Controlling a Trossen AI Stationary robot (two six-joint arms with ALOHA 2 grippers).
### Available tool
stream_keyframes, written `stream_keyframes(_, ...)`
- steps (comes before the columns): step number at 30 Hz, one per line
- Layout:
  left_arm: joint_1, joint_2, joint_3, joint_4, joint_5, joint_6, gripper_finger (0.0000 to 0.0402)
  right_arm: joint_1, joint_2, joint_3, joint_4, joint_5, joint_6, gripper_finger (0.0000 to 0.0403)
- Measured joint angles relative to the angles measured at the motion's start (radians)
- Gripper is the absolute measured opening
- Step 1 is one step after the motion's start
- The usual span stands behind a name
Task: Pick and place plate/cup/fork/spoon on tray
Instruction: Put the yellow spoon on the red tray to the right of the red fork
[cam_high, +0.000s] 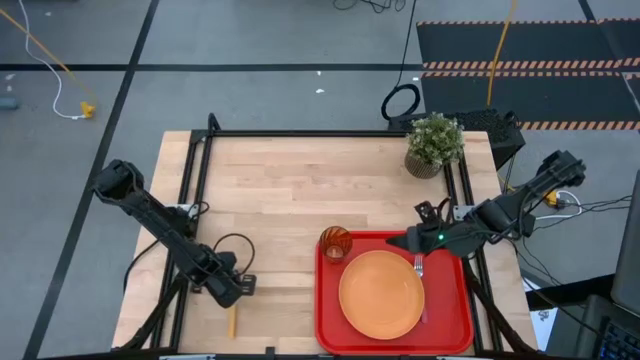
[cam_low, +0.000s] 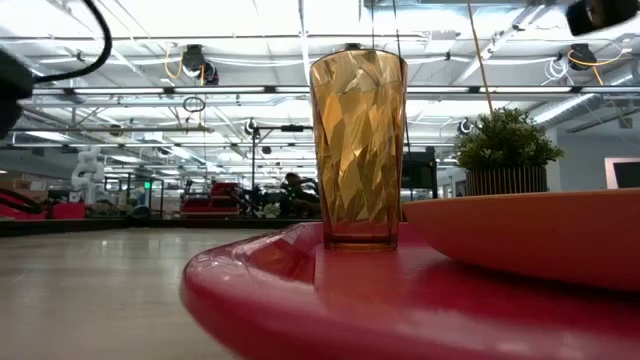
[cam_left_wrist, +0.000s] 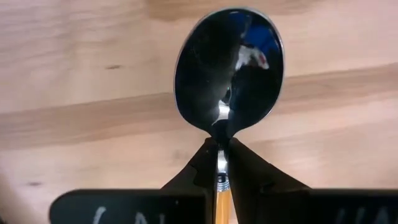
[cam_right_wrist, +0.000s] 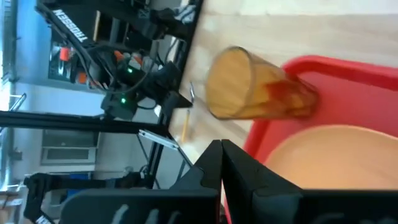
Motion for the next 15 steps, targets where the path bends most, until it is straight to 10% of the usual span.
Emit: stream_keyframes(15, 0.128, -0.002, 0.181, -0.001, -0.22, 0.192, 0.0026, -0.057, 0.301, 0.37, -0.004, -0.003, -0.235, 0.0)
